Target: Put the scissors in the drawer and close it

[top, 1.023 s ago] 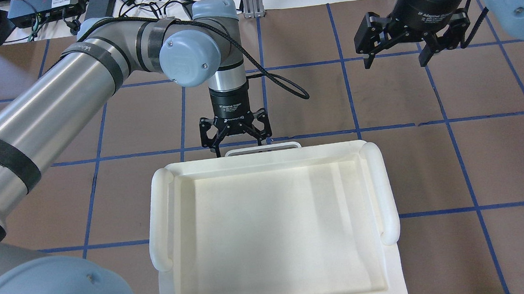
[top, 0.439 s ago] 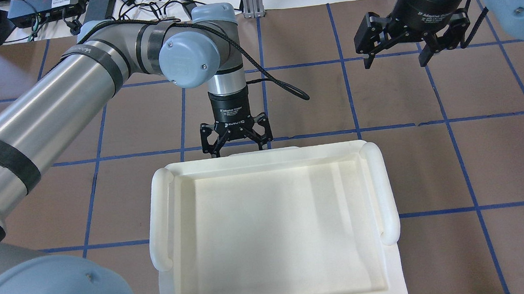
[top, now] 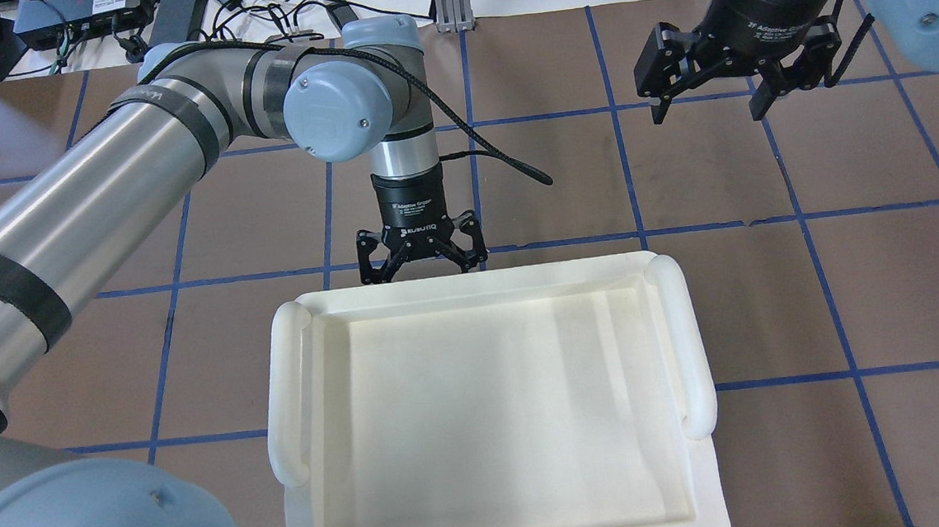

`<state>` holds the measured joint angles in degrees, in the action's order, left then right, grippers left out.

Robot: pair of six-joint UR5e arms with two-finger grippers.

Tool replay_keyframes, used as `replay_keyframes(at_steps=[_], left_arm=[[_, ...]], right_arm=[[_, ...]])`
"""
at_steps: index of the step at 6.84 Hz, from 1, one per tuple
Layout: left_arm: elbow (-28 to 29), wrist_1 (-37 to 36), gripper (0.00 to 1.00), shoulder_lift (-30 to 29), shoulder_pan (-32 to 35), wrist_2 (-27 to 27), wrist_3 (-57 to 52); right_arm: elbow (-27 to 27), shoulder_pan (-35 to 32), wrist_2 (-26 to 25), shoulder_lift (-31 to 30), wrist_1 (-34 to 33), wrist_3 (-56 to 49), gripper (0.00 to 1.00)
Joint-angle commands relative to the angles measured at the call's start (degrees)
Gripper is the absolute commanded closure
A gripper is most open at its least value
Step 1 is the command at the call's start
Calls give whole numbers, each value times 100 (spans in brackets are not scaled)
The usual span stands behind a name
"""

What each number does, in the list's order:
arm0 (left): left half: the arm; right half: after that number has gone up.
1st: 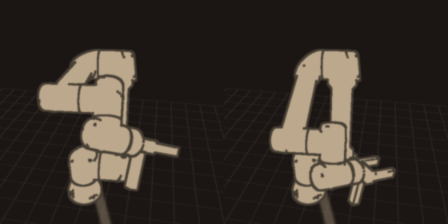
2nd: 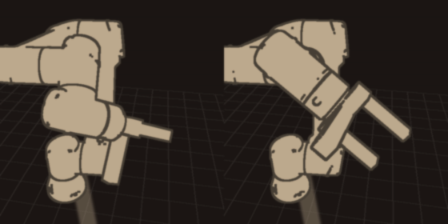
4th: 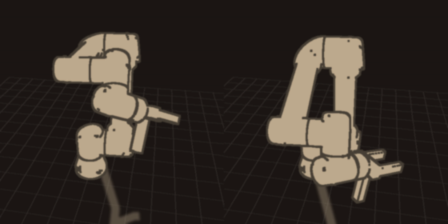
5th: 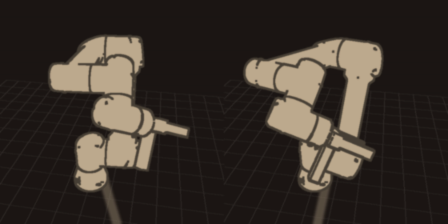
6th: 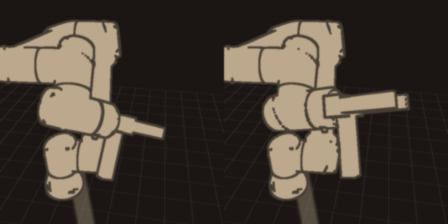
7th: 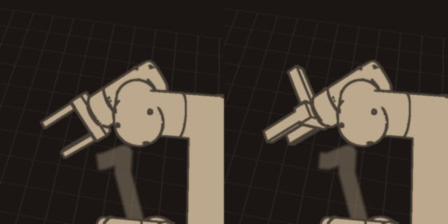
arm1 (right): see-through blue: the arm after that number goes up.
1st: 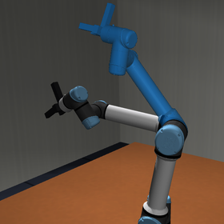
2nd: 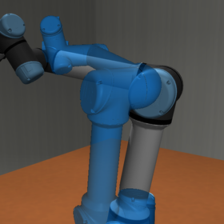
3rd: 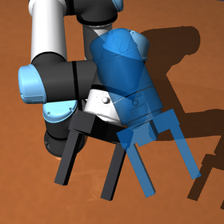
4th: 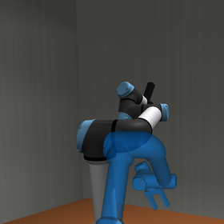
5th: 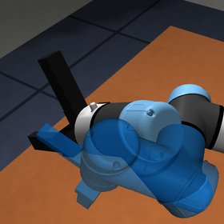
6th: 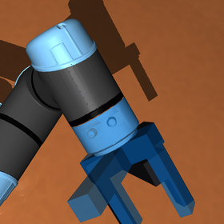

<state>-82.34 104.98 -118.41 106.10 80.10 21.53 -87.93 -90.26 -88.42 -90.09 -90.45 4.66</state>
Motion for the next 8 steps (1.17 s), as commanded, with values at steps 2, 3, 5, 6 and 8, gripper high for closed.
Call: replay_keyframes(at_steps=[2,3,5,6,8], left_arm=[[7,-12,0,11,-19,67,0],[111,-56,0,37,-80,155,0],[366,-808,0,169,-309,287,-105],[550,-1039,0,300,-466,270,-114],[780,-1486,0,607,-1080,348,-684]], right_arm=[[4,0,0,0,1,0,0],[-5,0,0,0,-8,0,0],[-5,0,0,0,-8,0,0],[4,0,0,0,-8,0,0],[4,0,0,0,-8,0,0]])
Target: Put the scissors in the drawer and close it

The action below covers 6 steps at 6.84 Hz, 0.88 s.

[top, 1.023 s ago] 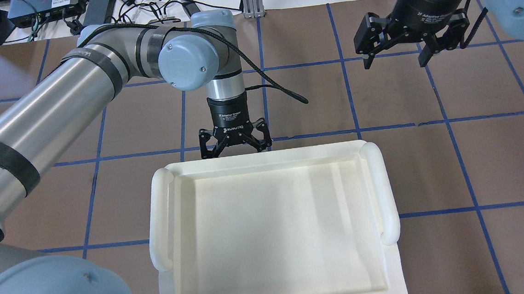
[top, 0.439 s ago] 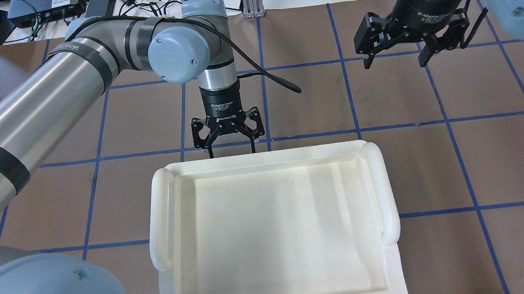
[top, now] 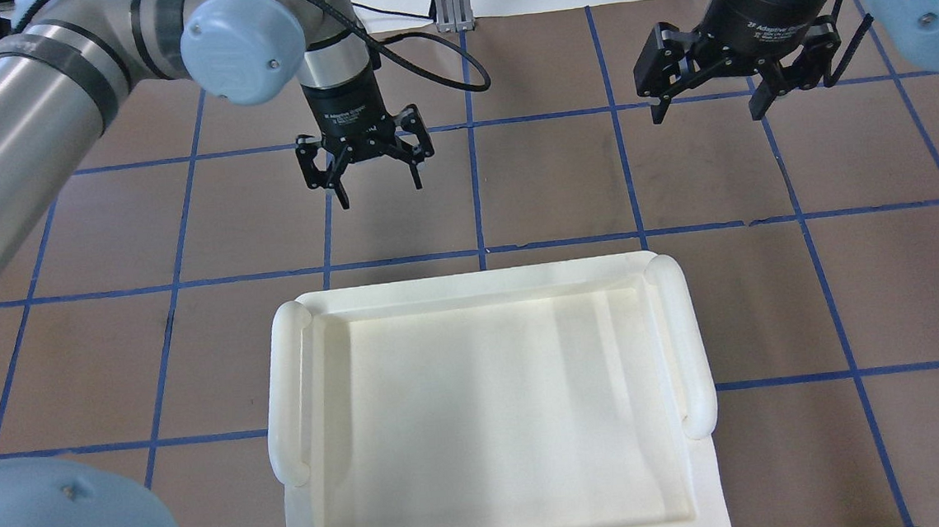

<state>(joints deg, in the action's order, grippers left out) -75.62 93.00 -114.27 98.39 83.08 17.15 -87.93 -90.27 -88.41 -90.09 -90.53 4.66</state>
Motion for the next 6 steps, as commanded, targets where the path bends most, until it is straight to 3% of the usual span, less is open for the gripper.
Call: replay_keyframes(at_steps=[1,4,6], left_arm=[[109,-552,0,395,-503,42,-708],[109,-555,0,1001,-820,199,-1437],[39,-459,0,1344,-1094,811,-1871]], right_arm=[[4,0,0,1,0,0,0],[4,0,8,1,-9,0,0],[4,0,8,9,-17,0,0]])
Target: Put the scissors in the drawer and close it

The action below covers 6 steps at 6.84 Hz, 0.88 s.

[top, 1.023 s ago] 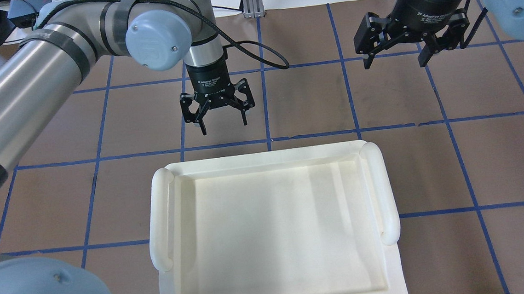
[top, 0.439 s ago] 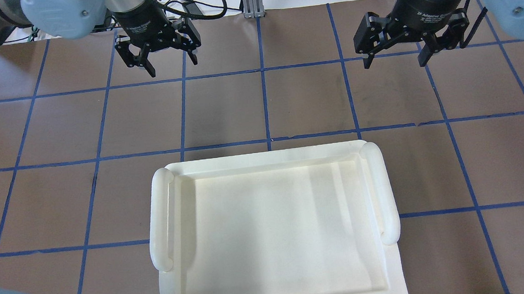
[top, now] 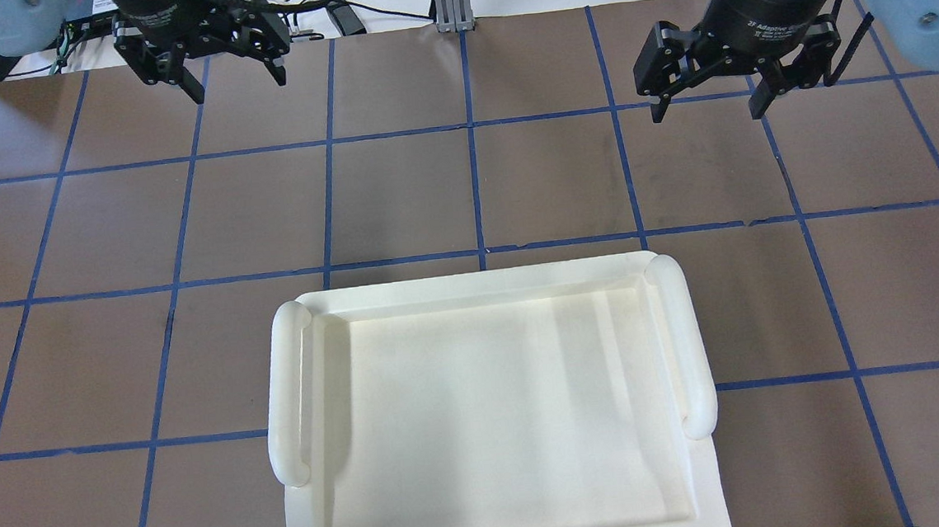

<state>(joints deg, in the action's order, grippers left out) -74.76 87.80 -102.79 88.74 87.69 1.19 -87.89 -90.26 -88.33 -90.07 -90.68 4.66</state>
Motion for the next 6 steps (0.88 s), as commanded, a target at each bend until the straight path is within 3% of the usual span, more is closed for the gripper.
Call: replay_keyframes(at_steps=[1,6], left_arm=[[-100,140,0,320,-155,441,-417],[-486,255,0,777,-156,451,-418]], right_arm=[[0,0,0,7,-11,-9,0],[0,0,9,34,-38,-9,0]])
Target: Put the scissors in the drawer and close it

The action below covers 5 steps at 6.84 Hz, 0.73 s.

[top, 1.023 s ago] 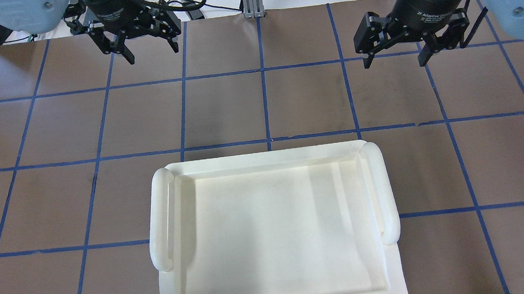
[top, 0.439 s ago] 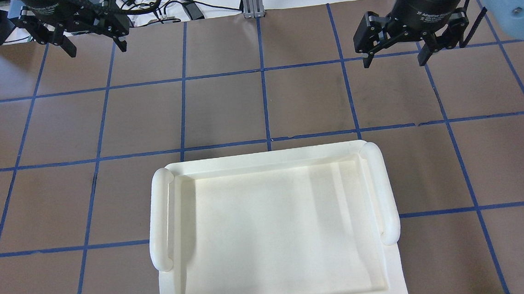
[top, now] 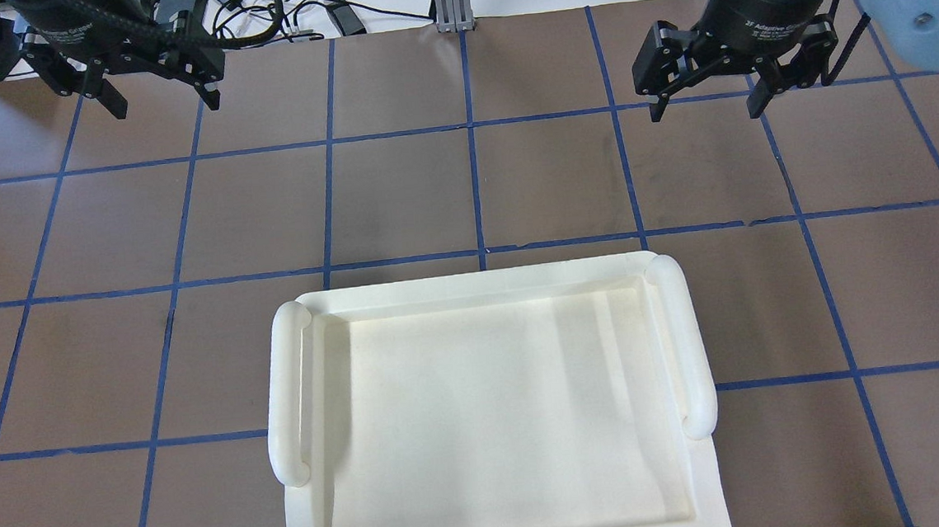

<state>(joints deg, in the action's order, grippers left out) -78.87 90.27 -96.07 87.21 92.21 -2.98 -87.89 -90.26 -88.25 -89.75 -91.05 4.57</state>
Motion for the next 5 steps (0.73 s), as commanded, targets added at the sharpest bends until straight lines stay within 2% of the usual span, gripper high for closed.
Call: replay_keyframes(at_steps=[1,5], left_arm=[[-84,113,0,193,-2,-10,-1],[-190,87,0,238,-2,-10,61]], right_arm=[[0,0,1,1,-9,0,0],[0,18,1,1,-36,0,0]])
